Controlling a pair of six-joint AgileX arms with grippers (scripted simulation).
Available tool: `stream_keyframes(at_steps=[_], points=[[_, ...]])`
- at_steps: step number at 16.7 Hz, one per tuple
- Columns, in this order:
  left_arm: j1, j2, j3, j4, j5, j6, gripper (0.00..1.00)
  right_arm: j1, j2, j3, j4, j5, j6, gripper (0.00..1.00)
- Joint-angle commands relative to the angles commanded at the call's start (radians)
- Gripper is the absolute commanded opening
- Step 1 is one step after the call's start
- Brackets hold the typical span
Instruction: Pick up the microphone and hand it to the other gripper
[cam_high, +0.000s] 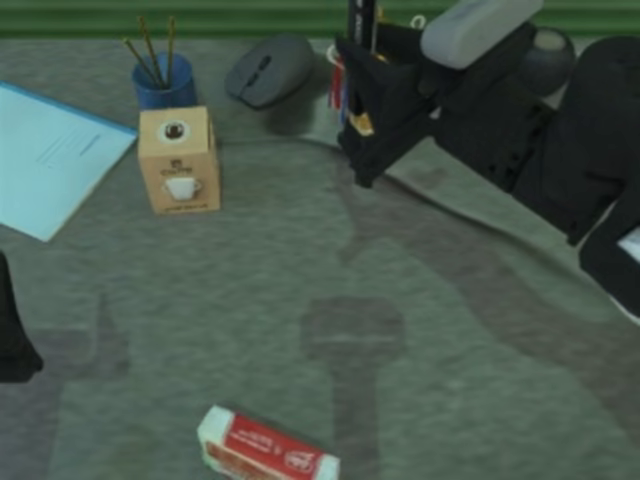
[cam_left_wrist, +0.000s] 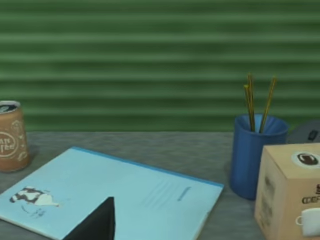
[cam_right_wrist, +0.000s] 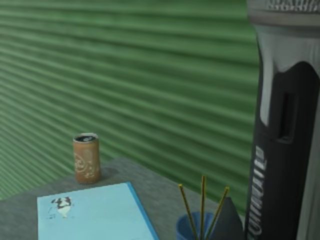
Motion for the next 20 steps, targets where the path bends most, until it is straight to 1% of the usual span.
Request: stream_keyframes(at_steps=[2, 4, 6, 12, 15, 18, 20], points=[[-0.019, 0.054, 0.039, 0.028, 0.041, 0.005, 1.00, 0.000, 0.000, 0.000, 0.000, 0.000, 0.000, 0.00], [-0.050, 0.152, 0.103, 0.073, 0.106, 0.011, 1.00, 0.000, 0.000, 0.000, 0.000, 0.000, 0.000, 0.00], [-0.089, 0.290, 0.186, 0.133, 0.187, 0.013, 1.00, 0.000, 0.000, 0.000, 0.000, 0.000, 0.000, 0.00], [-0.217, 0.808, 0.485, 0.357, 0.459, 0.008, 1.00, 0.000, 0.000, 0.000, 0.000, 0.000, 0.000, 0.00], [-0.272, 1.028, 0.611, 0.450, 0.575, 0.008, 1.00, 0.000, 0.000, 0.000, 0.000, 0.000, 0.000, 0.00], [-0.310, 1.171, 0.693, 0.509, 0.658, 0.009, 1.00, 0.000, 0.000, 0.000, 0.000, 0.000, 0.000, 0.00], [-0.323, 1.217, 0.720, 0.527, 0.686, 0.008, 1.00, 0.000, 0.000, 0.000, 0.000, 0.000, 0.000, 0.00]])
